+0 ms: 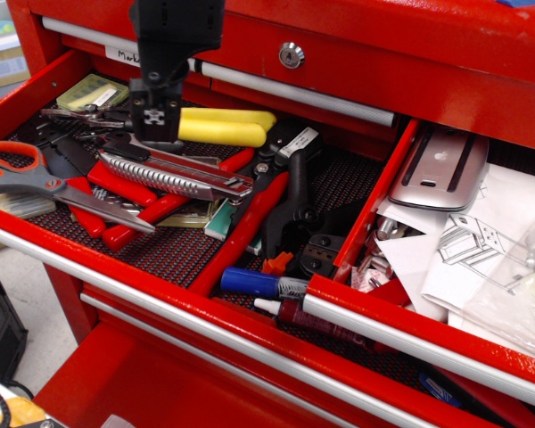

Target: Pick up box cutter and put into drawer

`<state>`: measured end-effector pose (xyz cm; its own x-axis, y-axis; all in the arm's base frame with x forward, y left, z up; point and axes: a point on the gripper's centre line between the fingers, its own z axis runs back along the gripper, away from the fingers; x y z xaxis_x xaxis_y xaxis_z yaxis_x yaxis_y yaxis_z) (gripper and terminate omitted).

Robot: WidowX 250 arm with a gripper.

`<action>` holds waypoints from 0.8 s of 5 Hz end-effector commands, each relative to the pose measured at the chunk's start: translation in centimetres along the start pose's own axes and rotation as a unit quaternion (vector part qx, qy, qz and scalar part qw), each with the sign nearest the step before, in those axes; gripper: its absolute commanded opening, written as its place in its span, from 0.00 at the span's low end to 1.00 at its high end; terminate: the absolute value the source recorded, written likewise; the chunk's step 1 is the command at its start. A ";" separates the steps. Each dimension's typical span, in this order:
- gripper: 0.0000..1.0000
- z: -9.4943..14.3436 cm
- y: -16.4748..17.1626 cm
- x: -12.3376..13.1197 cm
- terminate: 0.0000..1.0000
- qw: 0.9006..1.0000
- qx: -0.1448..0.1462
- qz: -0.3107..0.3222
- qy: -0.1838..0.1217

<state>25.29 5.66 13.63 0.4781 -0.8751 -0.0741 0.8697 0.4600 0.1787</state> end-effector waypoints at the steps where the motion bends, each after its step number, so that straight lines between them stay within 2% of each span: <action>1: 1.00 -2.5 0.6 0.8 0.00 0.975 0.020 -0.193 -0.110; 2: 1.00 -3.8 0.5 0.8 0.00 0.954 0.008 -0.258 -0.153; 4: 1.00 -6.3 0.3 0.0 0.00 0.958 -0.026 -0.217 -0.183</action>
<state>26.25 6.84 6.31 0.0487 -0.9686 0.2439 0.9891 0.0808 0.1233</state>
